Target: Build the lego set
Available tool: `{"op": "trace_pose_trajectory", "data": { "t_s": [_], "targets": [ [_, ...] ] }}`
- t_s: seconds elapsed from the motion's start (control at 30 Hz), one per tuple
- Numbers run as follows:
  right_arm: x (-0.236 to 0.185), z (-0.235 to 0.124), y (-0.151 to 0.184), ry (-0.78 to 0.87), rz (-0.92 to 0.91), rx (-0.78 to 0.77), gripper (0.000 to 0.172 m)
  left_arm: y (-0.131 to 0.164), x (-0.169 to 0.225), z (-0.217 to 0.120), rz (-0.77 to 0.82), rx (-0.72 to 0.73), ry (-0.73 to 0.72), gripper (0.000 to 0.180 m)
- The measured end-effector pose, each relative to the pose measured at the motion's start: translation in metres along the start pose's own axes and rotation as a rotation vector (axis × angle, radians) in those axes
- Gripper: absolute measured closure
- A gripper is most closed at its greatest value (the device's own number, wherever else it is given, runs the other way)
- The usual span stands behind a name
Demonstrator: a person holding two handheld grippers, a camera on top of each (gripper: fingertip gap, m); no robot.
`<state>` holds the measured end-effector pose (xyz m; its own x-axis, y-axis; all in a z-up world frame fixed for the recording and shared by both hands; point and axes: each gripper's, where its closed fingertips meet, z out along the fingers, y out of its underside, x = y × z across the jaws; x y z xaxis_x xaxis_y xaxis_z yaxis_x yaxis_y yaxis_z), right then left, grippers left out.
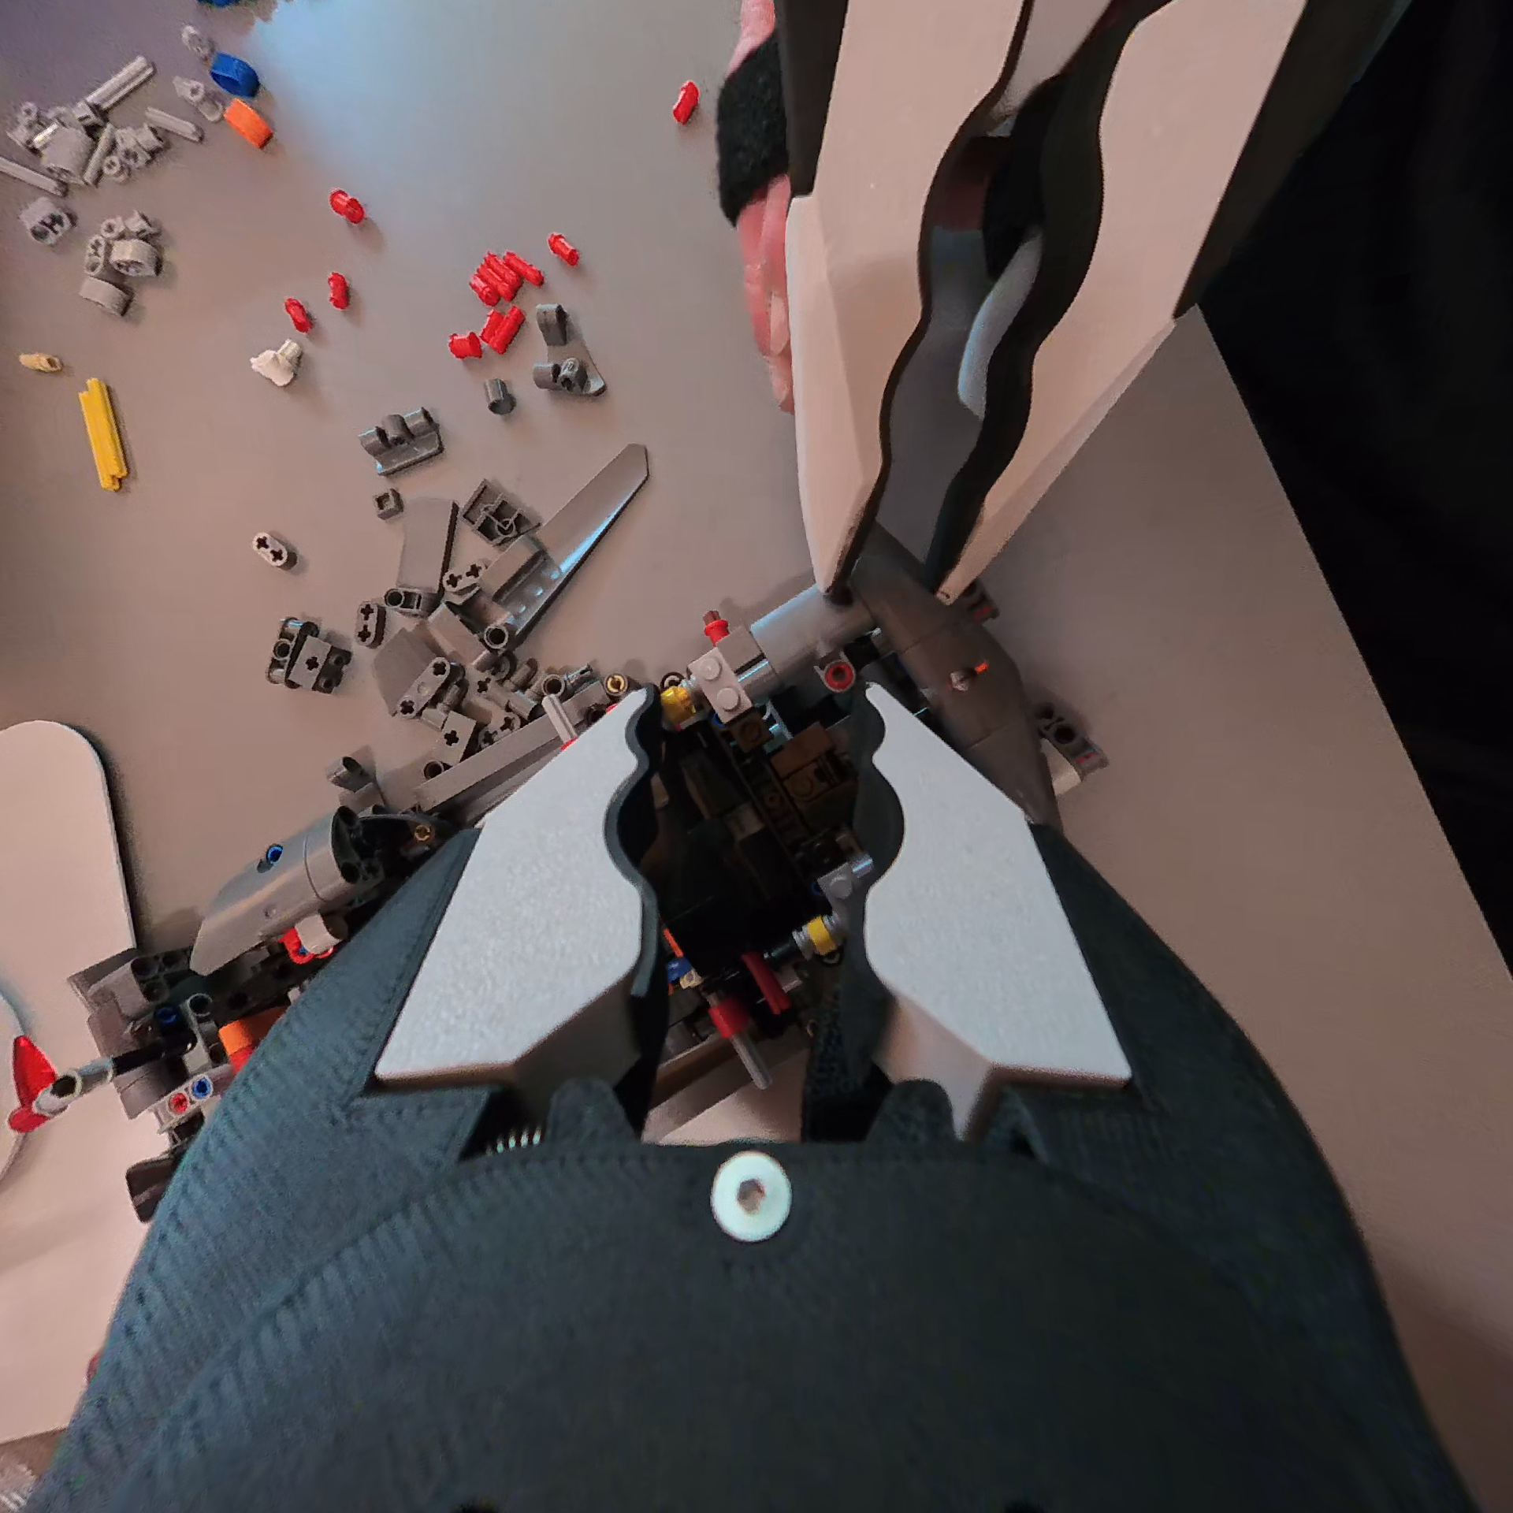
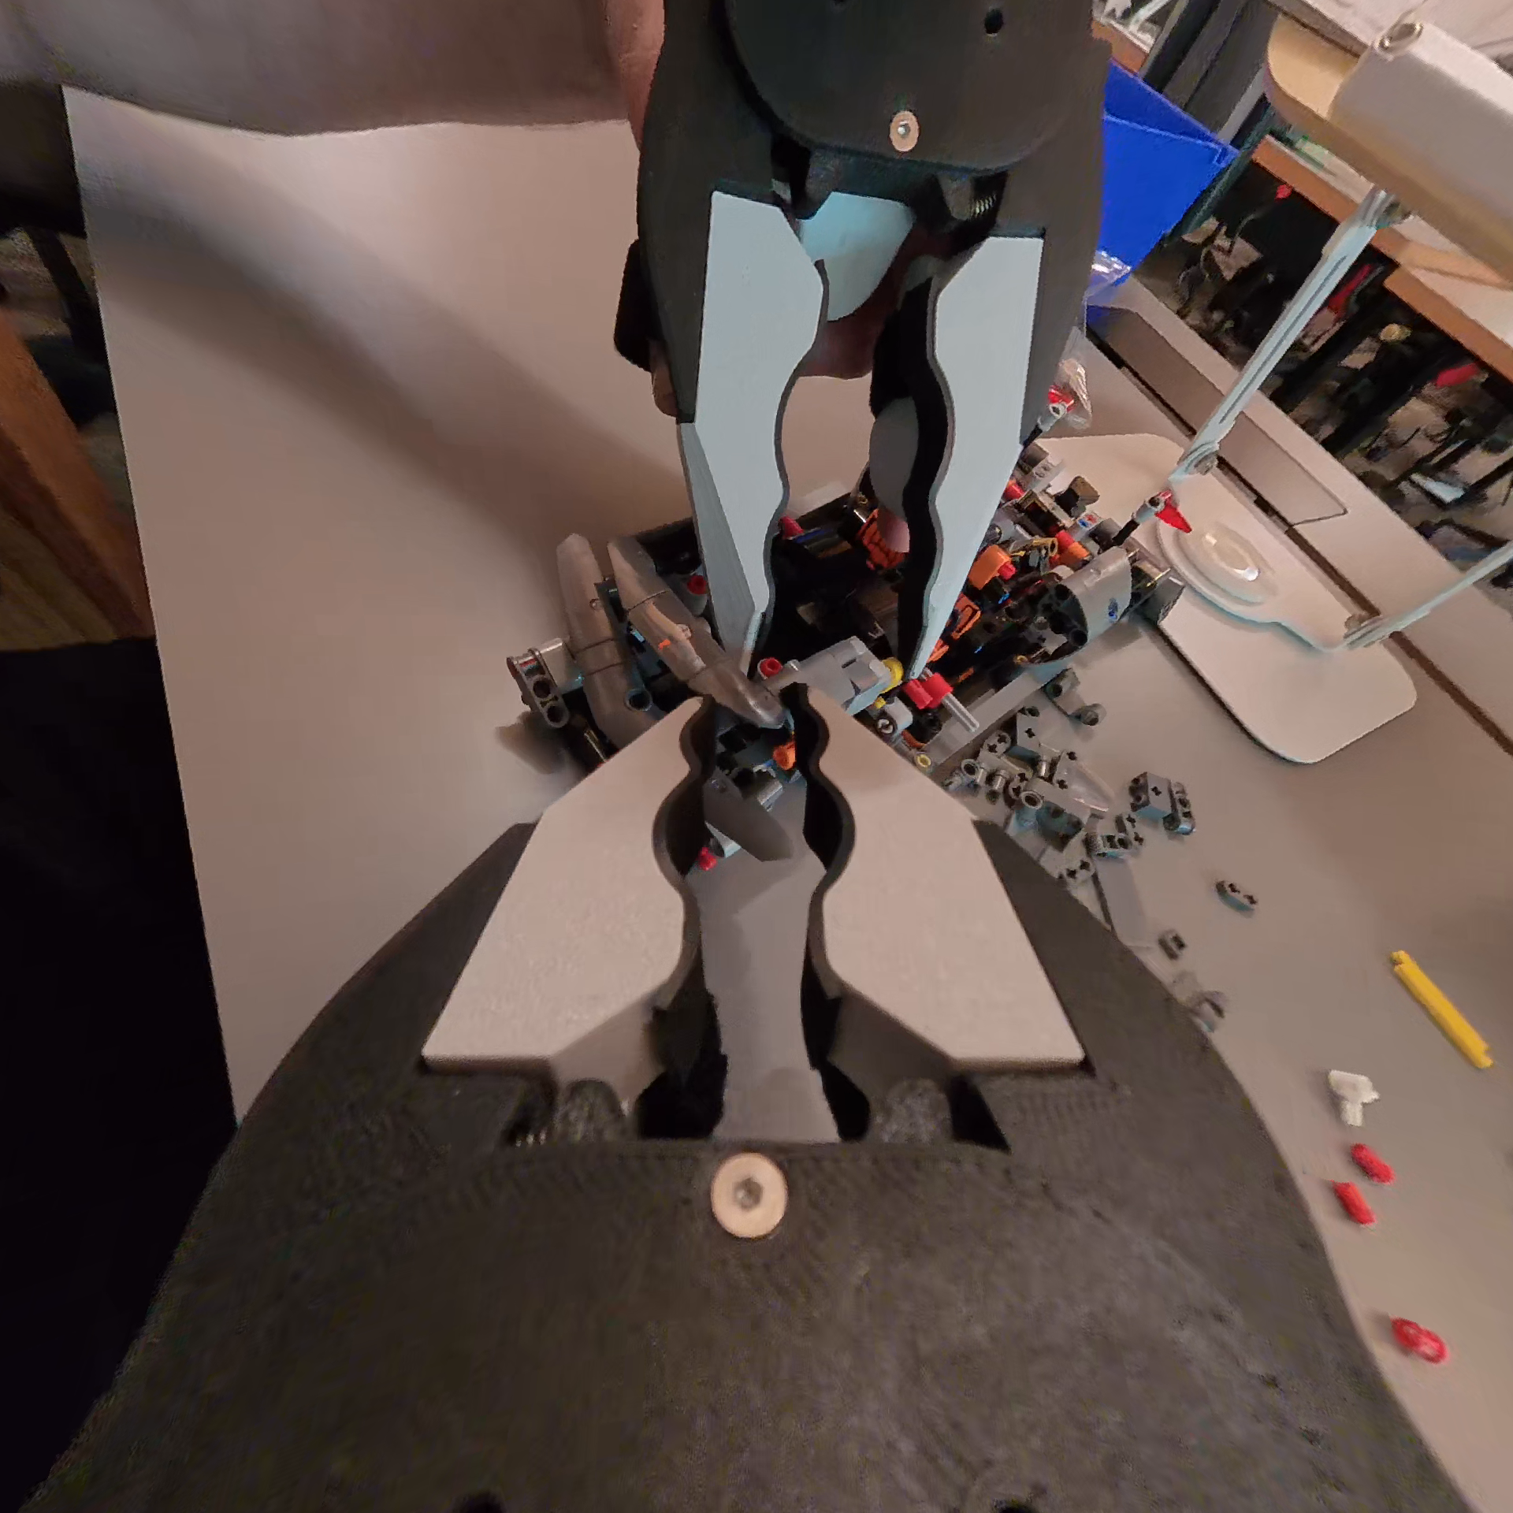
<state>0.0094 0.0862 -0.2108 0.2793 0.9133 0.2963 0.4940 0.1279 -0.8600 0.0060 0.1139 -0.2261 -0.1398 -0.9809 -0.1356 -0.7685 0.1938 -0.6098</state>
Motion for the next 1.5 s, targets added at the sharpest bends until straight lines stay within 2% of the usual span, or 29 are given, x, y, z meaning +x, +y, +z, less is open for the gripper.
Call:
{"op": "trace_pose_trajectory", "data": {
  "t_s": [0.3, 0.47, 0.6, 0.77, 0.93, 1.03, 1.2, 1.3, 1.5],
  "targets": [
    [0.001, 0.0, 0.0, -0.004, 0.152, 0.023, 0.154, 0.0, 0.001, -0.001, 0.006, -0.041, 0.046, 0.137],
    [0.001, -0.001, 0.0, -0.009, 0.107, 0.035, 0.153, 0.0, 0.001, -0.001, 0.003, -0.041, 0.054, 0.137],
    [0.007, -0.012, -0.004, -0.093, 0.07, 0.058, 0.134, 0.0, 0.001, 0.001, 0.009, -0.03, 0.045, 0.136],
    [0.022, -0.007, 0.005, -0.259, 0.099, 0.016, 0.12, 0.0, -0.002, -0.001, 0.005, -0.026, 0.007, 0.132],
    [0.015, 0.005, 0.008, -0.426, 0.066, -0.024, 0.097, 0.002, -0.009, -0.017, -0.043, -0.017, -0.075, 0.124],
    [0.018, 0.01, 0.01, -0.488, 0.015, -0.031, 0.093, -0.007, 0.0, -0.034, -0.085, 0.042, -0.131, 0.122],
    [0.016, 0.015, 0.005, -0.558, -0.03, 0.015, 0.104, -0.027, 0.031, -0.04, -0.122, 0.149, -0.274, 0.118],
    [0.013, 0.016, 0.007, -0.597, -0.012, 0.015, 0.108, -0.012, 0.032, -0.033, -0.085, 0.07, -0.451, 0.123],
    [0.013, 0.015, 0.008, -0.638, -0.004, 0.02, 0.112, -0.01, 0.03, -0.017, -0.089, 0.072, -0.617, 0.138]
  ]
}}
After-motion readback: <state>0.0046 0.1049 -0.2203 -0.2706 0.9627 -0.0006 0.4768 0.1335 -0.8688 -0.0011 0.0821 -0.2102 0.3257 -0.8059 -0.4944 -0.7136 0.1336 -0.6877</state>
